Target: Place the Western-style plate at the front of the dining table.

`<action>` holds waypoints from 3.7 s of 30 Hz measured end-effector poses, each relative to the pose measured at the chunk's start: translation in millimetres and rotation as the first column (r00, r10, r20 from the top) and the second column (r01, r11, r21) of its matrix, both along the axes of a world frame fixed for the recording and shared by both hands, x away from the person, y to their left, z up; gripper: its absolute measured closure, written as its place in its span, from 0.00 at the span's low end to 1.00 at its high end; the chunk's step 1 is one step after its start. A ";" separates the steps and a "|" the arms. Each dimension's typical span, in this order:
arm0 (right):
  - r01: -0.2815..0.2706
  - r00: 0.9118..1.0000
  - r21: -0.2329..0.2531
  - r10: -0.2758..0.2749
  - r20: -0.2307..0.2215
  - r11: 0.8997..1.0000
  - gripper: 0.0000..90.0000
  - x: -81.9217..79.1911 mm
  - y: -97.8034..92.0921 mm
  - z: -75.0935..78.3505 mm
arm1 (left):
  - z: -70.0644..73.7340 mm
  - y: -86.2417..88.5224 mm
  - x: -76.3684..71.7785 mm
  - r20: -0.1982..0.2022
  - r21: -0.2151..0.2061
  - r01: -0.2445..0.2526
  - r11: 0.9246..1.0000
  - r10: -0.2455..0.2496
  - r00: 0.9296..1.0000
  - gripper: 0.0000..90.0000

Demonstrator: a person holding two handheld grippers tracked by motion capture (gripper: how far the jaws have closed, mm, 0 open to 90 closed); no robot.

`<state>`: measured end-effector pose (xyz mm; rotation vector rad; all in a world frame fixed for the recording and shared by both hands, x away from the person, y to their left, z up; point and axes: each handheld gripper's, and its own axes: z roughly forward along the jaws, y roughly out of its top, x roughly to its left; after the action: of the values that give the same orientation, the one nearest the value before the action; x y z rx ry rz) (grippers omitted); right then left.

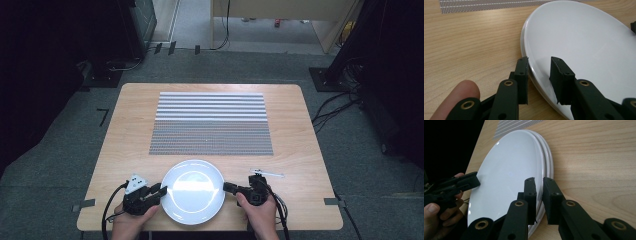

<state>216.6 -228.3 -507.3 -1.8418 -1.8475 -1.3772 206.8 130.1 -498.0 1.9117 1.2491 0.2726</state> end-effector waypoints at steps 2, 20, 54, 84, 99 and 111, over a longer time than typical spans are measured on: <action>0.006 1.000 0.007 -0.006 -0.009 1.000 0.92 0.1 -0.4 -0.2 | 0.0 0.1 0.1 -0.003 -0.005 -0.004 1.000 0.004 1.000 0.76; 0.089 0.994 0.126 -0.079 -0.076 0.988 0.98 6.6 -0.9 -5.5 | -1.5 -2.7 0.9 0.000 -0.011 0.001 1.000 -0.001 1.000 0.71; 0.134 0.989 -0.045 -0.131 0.066 0.990 0.88 -5.1 -40.4 16.7 | -5.2 -37.8 -3.1 -0.040 -0.067 0.106 0.992 -0.109 0.993 0.66; 0.132 0.988 -0.015 -0.130 0.078 0.991 0.82 -10.7 -39.4 14.8 | -6.0 -36.9 -1.8 -0.034 -0.073 0.092 0.993 -0.094 0.995 0.65; 0.135 0.991 0.053 -0.135 0.001 0.989 0.95 -8.1 -33.7 6.2 | -6.4 -39.6 -2.1 -0.026 -0.068 0.103 0.992 -0.105 0.994 0.64; 0.177 0.984 0.118 -0.178 -0.003 0.977 0.97 -6.8 -53.9 9.7 | -5.3 -40.6 0.7 -0.051 -0.096 0.097 0.991 -0.102 0.993 0.61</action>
<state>209.8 -282.2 -497.6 -1.9837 -1.5997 -1.5168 207.5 89.5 -503.3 1.9056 1.1781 0.1078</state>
